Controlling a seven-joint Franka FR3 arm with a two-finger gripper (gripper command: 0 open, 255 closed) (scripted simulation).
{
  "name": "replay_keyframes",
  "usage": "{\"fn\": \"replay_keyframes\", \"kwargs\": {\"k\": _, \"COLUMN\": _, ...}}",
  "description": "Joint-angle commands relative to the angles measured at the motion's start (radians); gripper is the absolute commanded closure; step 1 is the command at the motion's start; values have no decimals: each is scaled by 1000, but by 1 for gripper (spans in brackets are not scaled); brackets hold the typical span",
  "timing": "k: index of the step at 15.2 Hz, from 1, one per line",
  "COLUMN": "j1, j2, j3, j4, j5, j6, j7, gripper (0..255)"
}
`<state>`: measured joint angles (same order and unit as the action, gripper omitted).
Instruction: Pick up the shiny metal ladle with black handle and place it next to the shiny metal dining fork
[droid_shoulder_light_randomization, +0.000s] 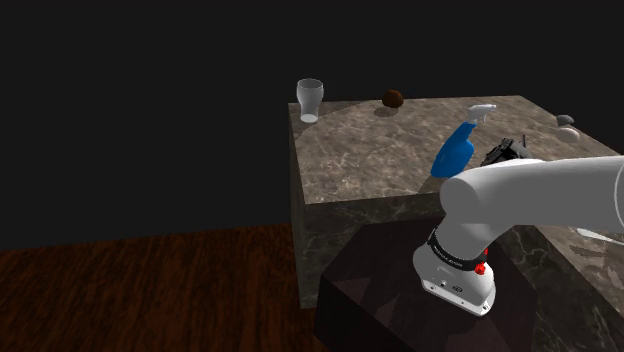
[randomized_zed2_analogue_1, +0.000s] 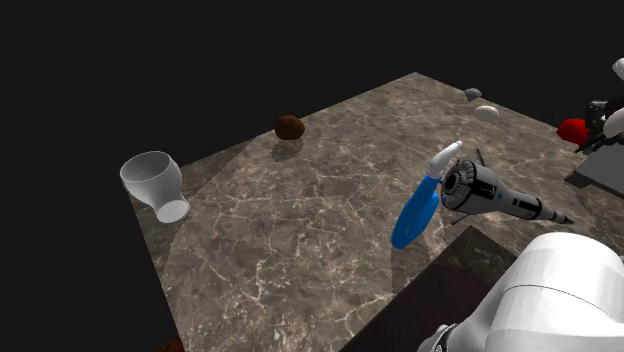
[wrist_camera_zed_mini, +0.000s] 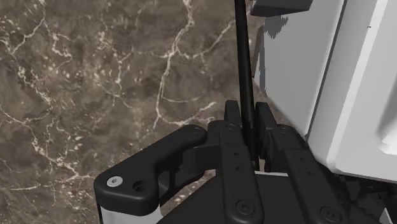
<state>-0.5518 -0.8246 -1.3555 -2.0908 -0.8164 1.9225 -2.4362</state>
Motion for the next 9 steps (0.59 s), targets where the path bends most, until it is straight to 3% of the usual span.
{"fn": "replay_keyframes", "kwargs": {"k": 1, "j1": 26, "j2": -2, "j3": -49, "j4": 61, "j5": -7, "j6": -13, "j7": -45, "gripper": 255}}
{"fn": "replay_keyframes", "kwargs": {"k": 9, "j1": 41, "j2": 16, "j3": -128, "j4": 15, "j5": -23, "j6": 78, "j7": -47, "gripper": 255}}
